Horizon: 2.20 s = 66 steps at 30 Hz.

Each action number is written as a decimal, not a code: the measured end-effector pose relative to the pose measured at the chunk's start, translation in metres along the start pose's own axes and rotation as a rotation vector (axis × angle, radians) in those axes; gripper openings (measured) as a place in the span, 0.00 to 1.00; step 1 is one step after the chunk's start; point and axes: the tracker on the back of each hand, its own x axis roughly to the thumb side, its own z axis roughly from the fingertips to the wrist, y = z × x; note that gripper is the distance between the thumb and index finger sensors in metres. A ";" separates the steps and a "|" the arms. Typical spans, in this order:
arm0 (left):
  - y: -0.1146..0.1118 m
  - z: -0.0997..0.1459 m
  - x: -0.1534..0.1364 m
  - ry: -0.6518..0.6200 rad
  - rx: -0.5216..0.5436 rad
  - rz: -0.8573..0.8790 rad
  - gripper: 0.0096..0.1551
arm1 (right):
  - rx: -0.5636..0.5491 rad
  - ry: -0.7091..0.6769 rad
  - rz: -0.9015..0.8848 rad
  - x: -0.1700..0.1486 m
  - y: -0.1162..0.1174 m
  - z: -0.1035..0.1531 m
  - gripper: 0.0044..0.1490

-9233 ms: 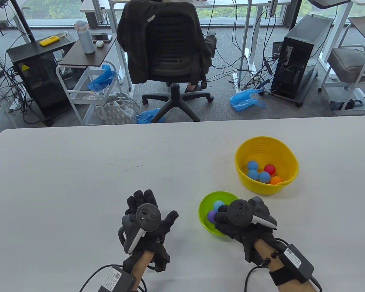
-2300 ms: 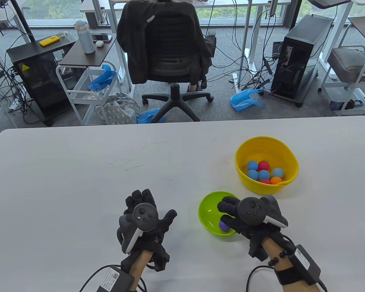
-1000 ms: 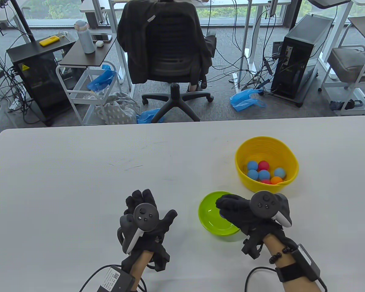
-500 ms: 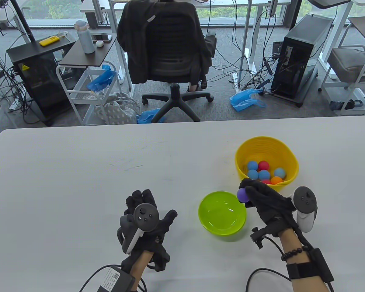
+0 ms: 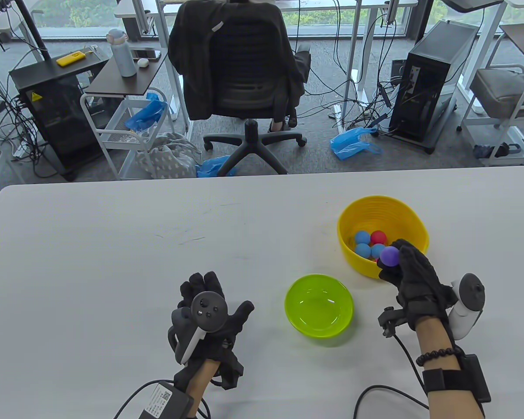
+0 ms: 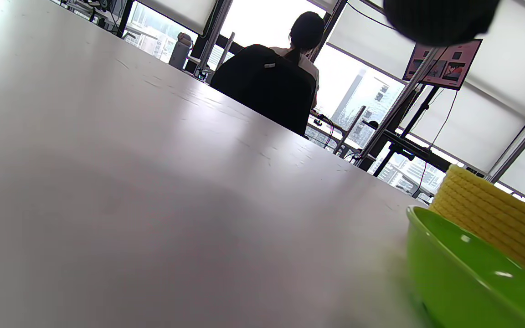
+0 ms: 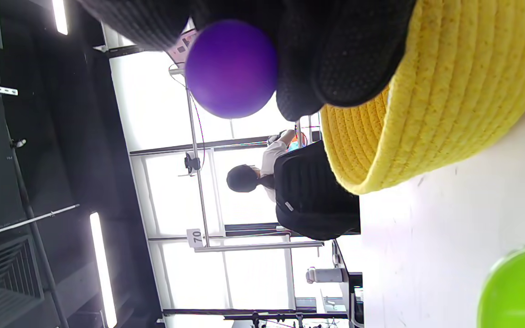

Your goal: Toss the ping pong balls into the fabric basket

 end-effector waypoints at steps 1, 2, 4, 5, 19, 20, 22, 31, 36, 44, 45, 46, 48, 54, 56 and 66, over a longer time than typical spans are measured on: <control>0.000 0.000 0.000 0.000 0.000 0.001 0.63 | 0.001 0.000 -0.014 0.000 -0.002 0.000 0.40; 0.000 0.000 0.000 0.000 0.000 0.001 0.63 | 0.004 -0.001 -0.036 0.001 -0.004 -0.001 0.44; 0.000 0.000 0.000 0.000 0.000 0.002 0.63 | 0.004 -0.003 -0.062 0.003 -0.008 -0.001 0.49; 0.000 0.000 0.000 0.001 0.000 0.002 0.63 | -0.006 -0.009 -0.062 0.004 -0.011 -0.001 0.51; 0.001 -0.001 -0.003 0.021 -0.009 0.004 0.63 | -0.028 -0.141 0.160 0.030 -0.008 0.007 0.46; 0.001 -0.001 -0.002 0.021 -0.009 0.002 0.64 | -0.032 -0.154 0.212 0.033 -0.006 0.008 0.45; 0.000 -0.001 -0.002 0.022 -0.009 -0.009 0.64 | -0.029 -0.199 0.342 0.040 -0.001 0.011 0.43; -0.002 -0.002 0.003 0.054 -0.062 -0.112 0.65 | 0.171 -0.355 1.260 0.052 0.006 0.040 0.40; -0.007 -0.002 0.008 0.044 -0.075 -0.174 0.66 | 0.212 -0.301 1.407 0.033 0.000 0.044 0.44; -0.013 -0.001 0.014 0.022 -0.072 -0.220 0.65 | 0.254 -0.231 1.392 0.021 0.001 0.045 0.47; -0.015 -0.001 0.014 0.011 -0.065 -0.206 0.64 | 0.252 -0.227 1.384 0.020 0.001 0.046 0.47; -0.015 -0.001 0.015 0.011 -0.055 -0.192 0.64 | 0.257 -0.222 1.379 0.020 0.001 0.048 0.47; -0.015 -0.001 0.015 0.006 -0.041 -0.189 0.64 | 0.248 -0.237 1.372 0.021 0.000 0.048 0.47; -0.016 0.000 0.016 0.002 -0.011 -0.199 0.64 | 0.233 -0.257 1.350 0.023 -0.002 0.050 0.47; -0.016 0.000 0.016 0.002 -0.006 -0.201 0.64 | 0.235 -0.259 1.347 0.022 -0.001 0.051 0.47; -0.012 0.004 0.016 -0.022 0.037 -0.185 0.63 | 0.243 -0.239 1.346 0.016 0.002 0.050 0.47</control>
